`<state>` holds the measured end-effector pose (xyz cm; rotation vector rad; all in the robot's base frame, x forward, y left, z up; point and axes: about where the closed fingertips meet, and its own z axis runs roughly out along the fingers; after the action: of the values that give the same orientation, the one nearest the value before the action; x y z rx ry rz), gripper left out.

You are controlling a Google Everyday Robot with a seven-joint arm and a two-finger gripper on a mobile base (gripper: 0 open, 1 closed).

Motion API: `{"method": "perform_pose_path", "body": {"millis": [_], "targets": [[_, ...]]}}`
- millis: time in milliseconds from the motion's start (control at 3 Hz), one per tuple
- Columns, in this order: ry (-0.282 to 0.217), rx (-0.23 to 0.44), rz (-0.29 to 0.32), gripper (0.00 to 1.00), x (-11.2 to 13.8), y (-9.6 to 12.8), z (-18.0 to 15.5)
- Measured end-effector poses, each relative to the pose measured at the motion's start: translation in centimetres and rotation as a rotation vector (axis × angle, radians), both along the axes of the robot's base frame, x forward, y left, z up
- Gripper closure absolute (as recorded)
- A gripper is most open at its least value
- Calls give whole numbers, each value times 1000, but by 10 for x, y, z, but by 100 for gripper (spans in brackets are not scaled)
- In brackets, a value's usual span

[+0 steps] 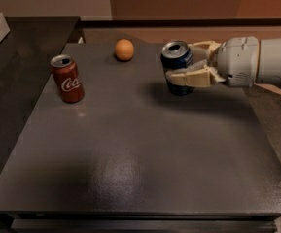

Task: Place pepsi can upright

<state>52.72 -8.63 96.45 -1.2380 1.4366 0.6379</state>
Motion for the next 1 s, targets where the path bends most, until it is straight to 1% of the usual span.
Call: {"method": "perform_pose_path", "body": {"millis": [333,667,1000], "targets": [[32,66,-36,100,0,-1,-15],[40,117,-51,100,2,0,-25],[36,161,-56,100,4,0,-33]]}}
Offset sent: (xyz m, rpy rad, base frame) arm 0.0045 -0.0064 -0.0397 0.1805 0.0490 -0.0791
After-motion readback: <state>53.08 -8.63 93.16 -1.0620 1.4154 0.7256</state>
